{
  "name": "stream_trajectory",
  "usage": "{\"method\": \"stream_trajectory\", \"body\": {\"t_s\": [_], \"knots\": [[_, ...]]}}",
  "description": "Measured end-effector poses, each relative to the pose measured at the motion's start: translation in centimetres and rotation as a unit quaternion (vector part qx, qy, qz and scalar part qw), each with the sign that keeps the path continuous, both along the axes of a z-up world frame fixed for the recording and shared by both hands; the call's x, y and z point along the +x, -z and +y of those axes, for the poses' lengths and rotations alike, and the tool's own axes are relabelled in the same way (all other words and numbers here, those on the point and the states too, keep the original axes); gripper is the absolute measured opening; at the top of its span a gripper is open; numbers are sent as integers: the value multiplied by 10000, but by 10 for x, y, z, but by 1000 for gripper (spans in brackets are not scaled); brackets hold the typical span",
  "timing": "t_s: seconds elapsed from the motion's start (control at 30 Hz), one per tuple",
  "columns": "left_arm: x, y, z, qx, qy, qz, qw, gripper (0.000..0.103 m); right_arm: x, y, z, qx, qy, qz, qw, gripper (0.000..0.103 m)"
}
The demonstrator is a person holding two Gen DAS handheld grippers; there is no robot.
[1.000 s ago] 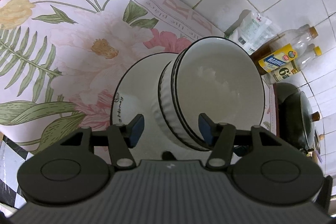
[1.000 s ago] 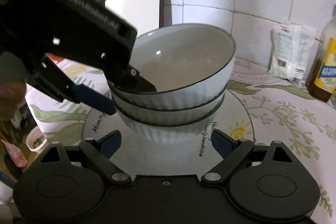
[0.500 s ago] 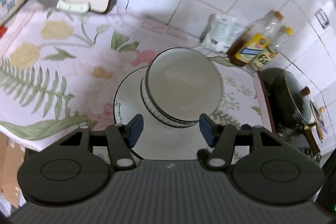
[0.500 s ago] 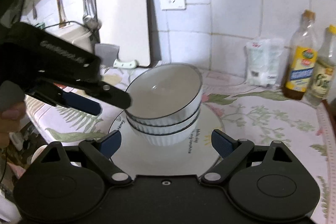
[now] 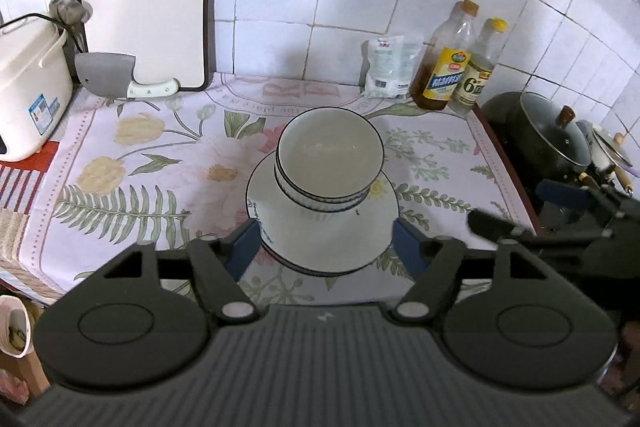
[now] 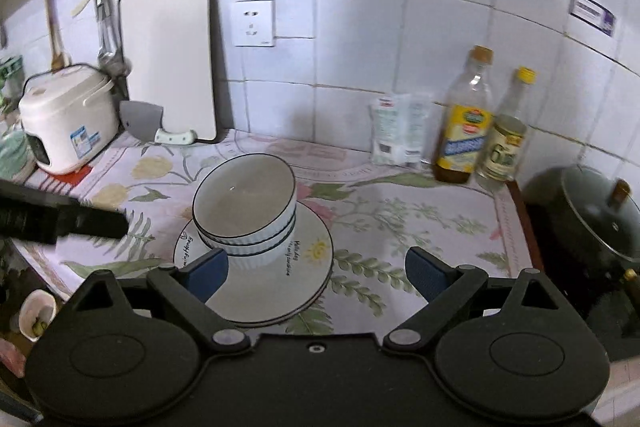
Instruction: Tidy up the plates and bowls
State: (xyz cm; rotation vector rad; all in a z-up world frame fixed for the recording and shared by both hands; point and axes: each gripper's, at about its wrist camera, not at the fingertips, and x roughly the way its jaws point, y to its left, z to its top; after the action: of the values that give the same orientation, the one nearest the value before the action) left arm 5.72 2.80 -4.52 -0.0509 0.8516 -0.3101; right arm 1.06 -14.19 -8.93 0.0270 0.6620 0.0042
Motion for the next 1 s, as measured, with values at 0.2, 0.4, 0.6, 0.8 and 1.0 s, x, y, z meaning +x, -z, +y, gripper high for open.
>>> {"method": "stream_trajectory", "body": {"t_s": [0.2, 0.4, 0.6, 0.8, 1.0], "knots": [[-24, -19, 11, -72, -257, -225, 9994, 85, -30, -29, -5, -86, 186, -171, 9996, 97], [-41, -29, 15, -42, -311, -320, 9990, 85, -57, -48, -10, 40, 470, -220, 9986, 97], [-56, -30, 7, 295, -270, -506, 9979, 86, -82, -57, -7, 24, 889, -382, 9953, 98], [-67, -27, 3, 440, -286, -611, 9968, 87, -98, -46, -1, -82, 1215, -355, 9919, 99], [-72, -22, 2, 493, -404, -611, 9961, 90, -109, -39, 4, -360, 1344, -482, 9891, 99]]}}
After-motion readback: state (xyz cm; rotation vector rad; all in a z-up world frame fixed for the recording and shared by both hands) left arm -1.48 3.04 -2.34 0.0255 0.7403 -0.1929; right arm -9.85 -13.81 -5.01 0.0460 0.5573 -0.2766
